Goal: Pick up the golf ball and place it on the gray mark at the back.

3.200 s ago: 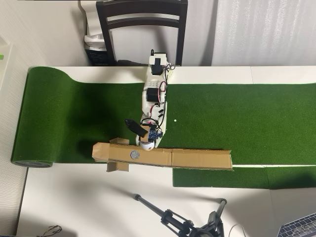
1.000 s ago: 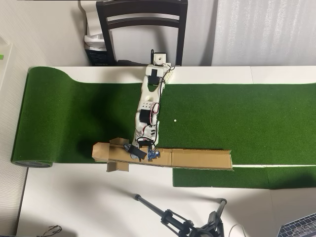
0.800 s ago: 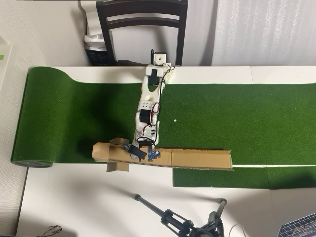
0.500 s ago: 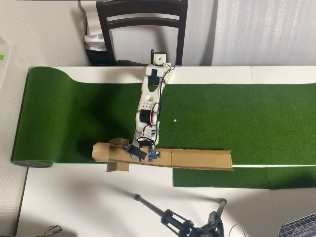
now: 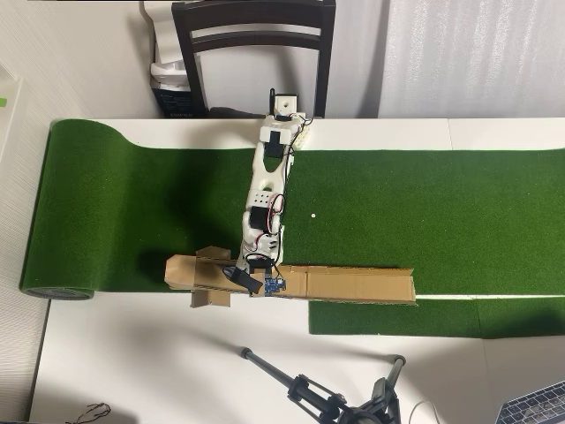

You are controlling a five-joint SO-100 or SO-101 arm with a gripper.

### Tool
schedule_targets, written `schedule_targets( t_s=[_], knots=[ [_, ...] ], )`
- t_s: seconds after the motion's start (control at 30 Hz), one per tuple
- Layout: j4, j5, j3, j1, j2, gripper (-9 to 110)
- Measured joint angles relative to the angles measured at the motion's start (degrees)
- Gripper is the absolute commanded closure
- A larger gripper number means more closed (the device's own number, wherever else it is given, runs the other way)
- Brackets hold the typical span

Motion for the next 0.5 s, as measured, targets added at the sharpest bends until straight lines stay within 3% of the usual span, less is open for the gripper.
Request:
schedule_targets(
  t_s=[0.17,0.5],
  knots=[
    [0.00,0.00,0.00,0.00,0.00,81],
    [0.00,-0.44,0.00,-0.09,0.00,52]
  ],
)
